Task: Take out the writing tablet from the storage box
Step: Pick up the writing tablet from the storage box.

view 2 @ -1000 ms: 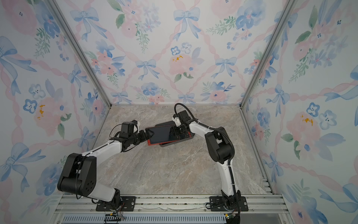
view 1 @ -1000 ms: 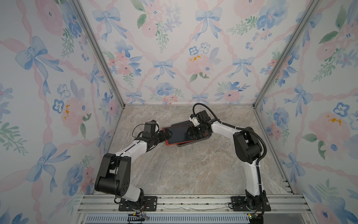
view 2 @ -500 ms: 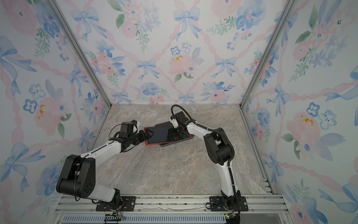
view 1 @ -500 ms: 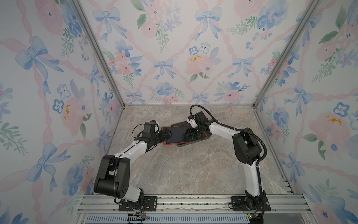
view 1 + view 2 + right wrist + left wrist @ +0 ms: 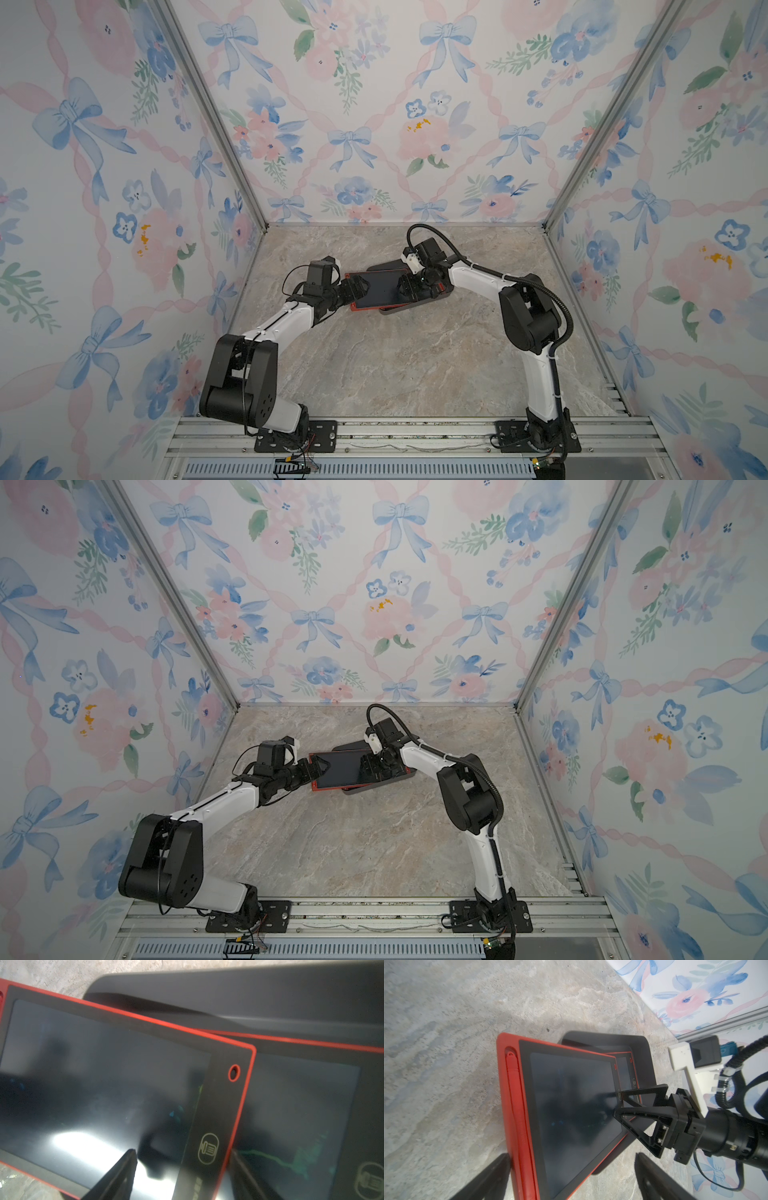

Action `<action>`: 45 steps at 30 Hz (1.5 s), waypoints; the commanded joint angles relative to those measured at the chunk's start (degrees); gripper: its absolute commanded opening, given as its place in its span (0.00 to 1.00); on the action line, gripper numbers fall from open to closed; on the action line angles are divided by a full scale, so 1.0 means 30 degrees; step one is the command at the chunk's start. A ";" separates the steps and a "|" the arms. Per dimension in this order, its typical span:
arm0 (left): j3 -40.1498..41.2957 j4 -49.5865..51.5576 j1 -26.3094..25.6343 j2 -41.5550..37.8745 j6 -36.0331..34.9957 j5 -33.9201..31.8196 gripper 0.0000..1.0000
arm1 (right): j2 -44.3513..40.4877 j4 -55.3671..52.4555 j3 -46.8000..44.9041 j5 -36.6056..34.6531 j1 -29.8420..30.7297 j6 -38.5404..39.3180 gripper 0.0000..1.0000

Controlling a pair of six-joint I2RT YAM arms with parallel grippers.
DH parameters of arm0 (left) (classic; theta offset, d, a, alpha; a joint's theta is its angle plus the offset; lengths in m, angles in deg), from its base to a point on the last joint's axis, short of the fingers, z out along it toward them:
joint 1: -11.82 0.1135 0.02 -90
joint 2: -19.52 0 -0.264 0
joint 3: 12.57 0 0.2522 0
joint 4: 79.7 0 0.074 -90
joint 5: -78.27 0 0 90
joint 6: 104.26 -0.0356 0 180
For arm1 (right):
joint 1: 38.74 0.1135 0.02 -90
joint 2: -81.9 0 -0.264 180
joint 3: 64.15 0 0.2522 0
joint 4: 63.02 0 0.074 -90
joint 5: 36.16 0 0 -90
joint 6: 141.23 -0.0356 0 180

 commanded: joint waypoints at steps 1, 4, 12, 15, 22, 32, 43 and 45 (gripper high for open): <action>0.0018 0.0105 0.0073 -0.0106 -0.0255 0.0567 0.95 | -0.0095 -0.0260 0.0479 0.0260 0.0271 0.0163 0.72; 0.0018 0.0089 0.0073 -0.0034 -0.0230 0.0719 0.96 | 0.0011 -0.0181 0.0543 0.0471 0.0318 0.0098 0.72; -0.0012 0.0090 0.0168 -0.0053 -0.0357 0.1194 0.98 | 0.0312 0.0018 0.0613 0.0922 0.0391 -0.0078 0.72; 0.0155 0.0112 0.0472 -0.0161 -0.0431 0.1038 0.98 | 0.0345 0.0108 0.0631 0.1019 0.0418 -0.0189 0.72; 0.0599 0.0135 0.1009 -0.0577 -0.0508 0.0316 0.98 | 0.0174 0.0226 0.0652 0.1118 0.0538 -0.0250 0.72; 0.0457 0.0706 0.1171 -0.0860 -0.0954 -0.0413 0.98 | 0.0159 0.0575 0.0847 0.1556 0.0706 -0.0653 0.73; 0.0282 0.1491 0.1702 -0.1518 -0.1432 -0.1118 0.98 | 0.0467 0.0688 0.1091 0.1768 0.0743 -0.0901 0.73; 0.0311 0.1511 0.1684 -0.1584 -0.1422 -0.1174 0.98 | 0.0393 0.0486 0.1084 0.1050 0.0688 -0.0684 0.73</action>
